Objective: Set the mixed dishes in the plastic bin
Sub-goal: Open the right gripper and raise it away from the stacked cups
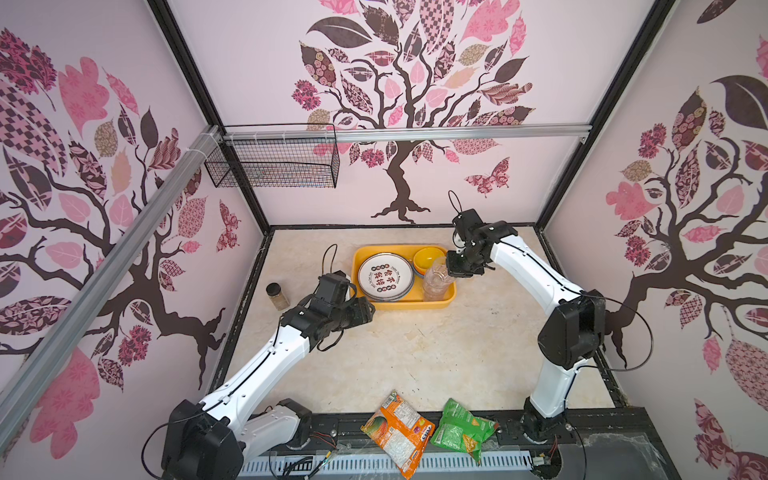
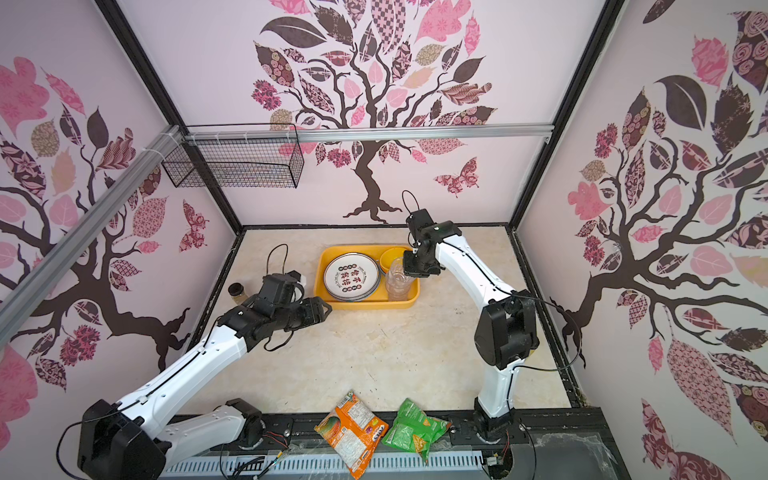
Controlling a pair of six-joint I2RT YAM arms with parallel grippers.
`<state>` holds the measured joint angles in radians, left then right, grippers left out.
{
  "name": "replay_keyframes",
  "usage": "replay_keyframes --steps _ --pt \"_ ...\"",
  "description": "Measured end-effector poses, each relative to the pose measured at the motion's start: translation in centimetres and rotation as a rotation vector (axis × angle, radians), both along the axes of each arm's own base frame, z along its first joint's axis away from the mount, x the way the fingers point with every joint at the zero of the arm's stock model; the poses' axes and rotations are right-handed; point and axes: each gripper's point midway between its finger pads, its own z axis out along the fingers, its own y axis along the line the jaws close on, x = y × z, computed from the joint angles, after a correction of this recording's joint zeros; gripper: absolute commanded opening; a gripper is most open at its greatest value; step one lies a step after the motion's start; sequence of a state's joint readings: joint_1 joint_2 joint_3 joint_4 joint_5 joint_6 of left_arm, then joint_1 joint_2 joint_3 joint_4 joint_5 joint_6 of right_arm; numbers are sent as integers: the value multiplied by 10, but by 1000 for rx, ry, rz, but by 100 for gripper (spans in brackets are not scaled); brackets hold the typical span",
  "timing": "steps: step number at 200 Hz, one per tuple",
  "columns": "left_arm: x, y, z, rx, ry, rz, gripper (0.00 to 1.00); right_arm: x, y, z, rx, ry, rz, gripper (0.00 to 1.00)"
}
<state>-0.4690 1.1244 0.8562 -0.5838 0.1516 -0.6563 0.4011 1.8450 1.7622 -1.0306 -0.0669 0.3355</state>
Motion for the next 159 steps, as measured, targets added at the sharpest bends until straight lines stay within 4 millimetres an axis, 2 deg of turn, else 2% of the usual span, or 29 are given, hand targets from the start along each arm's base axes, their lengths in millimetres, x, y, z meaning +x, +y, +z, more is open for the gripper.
replay_keyframes --steps 63,96,159 --pt "0 -2 0 -10 1 -4 68 6 5 -9 4 5 0 23" --pt "0 -1 0 -12 2 0 68 9 7 -4 15 -7 -4 26" --pt "2 3 3 -13 -4 22 72 16 5 0 11 -41 -37 39"
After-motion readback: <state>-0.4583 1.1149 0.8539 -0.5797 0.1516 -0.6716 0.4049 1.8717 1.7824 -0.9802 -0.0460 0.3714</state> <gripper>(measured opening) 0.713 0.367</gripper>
